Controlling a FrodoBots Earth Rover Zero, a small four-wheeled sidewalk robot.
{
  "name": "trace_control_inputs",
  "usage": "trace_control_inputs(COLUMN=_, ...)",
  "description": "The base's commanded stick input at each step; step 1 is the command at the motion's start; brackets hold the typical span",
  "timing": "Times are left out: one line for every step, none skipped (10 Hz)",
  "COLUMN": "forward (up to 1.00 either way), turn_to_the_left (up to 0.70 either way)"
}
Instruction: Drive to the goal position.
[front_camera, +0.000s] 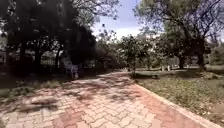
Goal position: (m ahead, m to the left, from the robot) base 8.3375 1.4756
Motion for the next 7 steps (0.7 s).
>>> trace_control_inputs(forward=0.70, turn_to_the_left=0.00)
trace_control_inputs(forward=0.70, turn_to_the_left=0.00)
trace_control_inputs(forward=0.70, turn_to_the_left=0.00)
trace_control_inputs(forward=0.70, turn_to_the_left=0.00)
trace_control_inputs(forward=0.70, turn_to_the_left=0.00)
trace_control_inputs(forward=0.70, turn_to_the_left=0.00)
trace_control_inputs(forward=0.70, turn_to_the_left=0.00)
